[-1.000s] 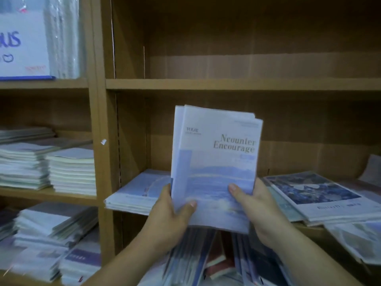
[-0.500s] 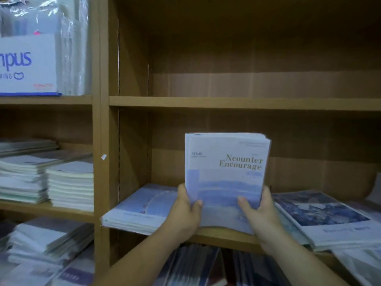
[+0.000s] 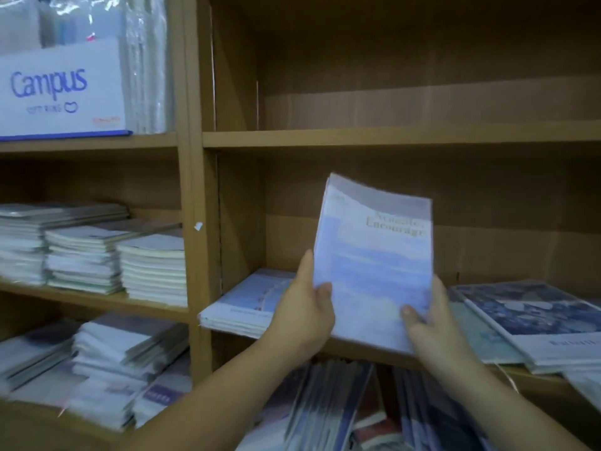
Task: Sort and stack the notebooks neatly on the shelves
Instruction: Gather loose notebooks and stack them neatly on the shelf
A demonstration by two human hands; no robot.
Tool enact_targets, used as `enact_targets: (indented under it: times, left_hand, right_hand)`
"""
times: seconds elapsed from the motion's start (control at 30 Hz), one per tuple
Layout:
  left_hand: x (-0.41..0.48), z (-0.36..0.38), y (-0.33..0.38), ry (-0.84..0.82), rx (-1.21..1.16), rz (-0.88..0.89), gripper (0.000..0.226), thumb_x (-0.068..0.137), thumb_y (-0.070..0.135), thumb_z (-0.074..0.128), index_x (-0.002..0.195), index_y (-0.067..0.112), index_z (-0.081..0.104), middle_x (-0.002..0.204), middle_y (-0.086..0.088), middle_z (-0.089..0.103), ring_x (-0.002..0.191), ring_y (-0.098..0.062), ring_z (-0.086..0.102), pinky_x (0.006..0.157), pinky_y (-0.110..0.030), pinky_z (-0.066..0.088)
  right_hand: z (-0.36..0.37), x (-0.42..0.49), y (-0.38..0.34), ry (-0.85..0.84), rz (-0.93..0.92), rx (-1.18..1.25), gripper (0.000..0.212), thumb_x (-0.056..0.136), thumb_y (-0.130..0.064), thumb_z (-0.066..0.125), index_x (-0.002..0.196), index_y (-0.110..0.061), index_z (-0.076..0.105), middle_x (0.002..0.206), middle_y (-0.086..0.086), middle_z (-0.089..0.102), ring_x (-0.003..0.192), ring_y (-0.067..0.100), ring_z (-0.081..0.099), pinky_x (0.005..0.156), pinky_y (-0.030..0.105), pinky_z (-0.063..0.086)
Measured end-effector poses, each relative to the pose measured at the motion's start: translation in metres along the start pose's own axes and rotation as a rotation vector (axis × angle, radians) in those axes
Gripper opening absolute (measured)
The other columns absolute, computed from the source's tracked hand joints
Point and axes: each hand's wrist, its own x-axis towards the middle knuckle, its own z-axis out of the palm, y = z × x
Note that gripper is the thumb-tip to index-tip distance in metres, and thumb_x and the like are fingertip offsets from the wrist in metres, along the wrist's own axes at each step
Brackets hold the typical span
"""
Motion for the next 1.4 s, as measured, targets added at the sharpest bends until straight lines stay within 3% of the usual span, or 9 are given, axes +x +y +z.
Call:
enact_targets:
  times: [0.17, 0.3, 0.4, 0.6, 0.73, 0.9, 1.1, 1.23, 1.4]
  left_hand:
    - [-0.009, -0.068, -0.022, 0.163, -0.042, -0.169, 0.015, 0.104, 0.027, 0.051, 0.115, 0.028, 0.061, 0.106, 0.01, 0.07, 0.097, -0.01, 0.066, 0.088, -0.037, 0.057]
    - [0.002, -0.111, -0.047, 0.313, 0.073, -0.331, 0.016, 0.097, 0.029, 0.062, 0.096, 0.016, 0.072, 0.091, -0.001, 0.073, 0.085, -0.017, 0.067, 0.077, -0.034, 0.057]
    - [0.016, -0.118, -0.062, 0.362, 0.212, -0.336, 0.022, 0.097, 0.038, 0.064, 0.086, 0.02, 0.069, 0.081, 0.006, 0.065, 0.082, -0.014, 0.061, 0.08, -0.032, 0.054]
    - [-0.014, -0.139, -0.116, 0.32, 0.29, -0.184, 0.02, 0.097, 0.042, 0.062, 0.093, 0.027, 0.074, 0.088, 0.009, 0.07, 0.087, -0.012, 0.066, 0.074, -0.031, 0.054]
    - [-0.035, -0.152, -0.147, 0.062, 0.211, -0.254, 0.047, 0.083, 0.051, 0.078, 0.126, 0.037, 0.064, 0.115, 0.014, 0.065, 0.108, -0.008, 0.063, 0.094, -0.035, 0.055]
    - [-0.027, -0.14, -0.14, 0.131, -0.007, -0.235, 0.075, 0.077, 0.038, 0.088, 0.142, 0.036, 0.051, 0.123, 0.015, 0.064, 0.113, -0.006, 0.064, 0.095, -0.023, 0.054]
    - [-0.025, -0.138, -0.15, 0.178, 0.041, -0.264, 0.066, 0.081, 0.043, 0.083, 0.14, 0.025, 0.061, 0.123, 0.01, 0.068, 0.111, 0.0, 0.063, 0.103, -0.031, 0.052]
    - [-0.017, -0.133, -0.149, 0.216, 0.053, -0.276, 0.06, 0.081, 0.037, 0.084, 0.136, 0.023, 0.065, 0.121, 0.004, 0.069, 0.109, -0.002, 0.063, 0.101, -0.024, 0.049]
    - [-0.022, -0.13, -0.15, 0.233, 0.216, -0.188, 0.049, 0.087, 0.041, 0.077, 0.132, 0.024, 0.068, 0.121, 0.004, 0.068, 0.108, -0.009, 0.063, 0.103, -0.033, 0.052]
  right_hand:
    - [0.058, 0.001, -0.037, -0.075, 0.073, 0.055, 0.035, 0.099, -0.017, 0.057, 0.131, -0.031, 0.055, 0.119, -0.012, 0.065, 0.11, 0.014, 0.061, 0.096, 0.03, 0.046]
    - [0.111, 0.017, -0.062, -0.146, 0.181, 0.064, 0.017, 0.097, -0.011, 0.055, 0.11, -0.008, 0.065, 0.101, 0.004, 0.07, 0.085, 0.017, 0.064, 0.065, 0.023, 0.045]
    - [0.139, 0.025, -0.054, -0.165, 0.284, 0.066, 0.022, 0.096, -0.01, 0.049, 0.116, -0.004, 0.059, 0.103, 0.009, 0.063, 0.089, 0.022, 0.059, 0.07, 0.028, 0.044]
    - [0.16, 0.03, -0.038, -0.175, 0.297, -0.031, 0.034, 0.101, -0.012, 0.047, 0.134, -0.004, 0.048, 0.119, 0.007, 0.055, 0.108, 0.025, 0.053, 0.089, 0.026, 0.036]
    - [0.163, 0.03, -0.035, -0.256, 0.255, -0.108, 0.044, 0.097, -0.032, 0.057, 0.135, -0.008, 0.055, 0.129, 0.006, 0.063, 0.114, 0.025, 0.06, 0.096, 0.03, 0.045]
    - [0.141, 0.009, -0.036, -0.334, 0.134, -0.075, 0.078, 0.068, -0.054, 0.087, 0.133, -0.022, 0.059, 0.124, -0.01, 0.067, 0.104, 0.007, 0.064, 0.092, 0.026, 0.051]
    - [0.137, -0.001, -0.027, -0.339, 0.039, -0.129, 0.081, 0.067, -0.028, 0.094, 0.137, -0.014, 0.057, 0.101, -0.03, 0.054, 0.08, -0.015, 0.05, 0.062, -0.001, 0.041]
    - [0.139, -0.004, -0.026, -0.328, 0.002, -0.133, 0.095, 0.077, -0.04, 0.087, 0.153, -0.008, 0.04, 0.147, -0.004, 0.052, 0.121, 0.005, 0.054, 0.091, 0.012, 0.035]
    - [0.14, -0.016, -0.022, -0.32, -0.034, -0.135, 0.101, 0.071, -0.057, 0.084, 0.155, -0.02, 0.04, 0.152, -0.007, 0.048, 0.137, 0.011, 0.045, 0.096, 0.02, 0.036]
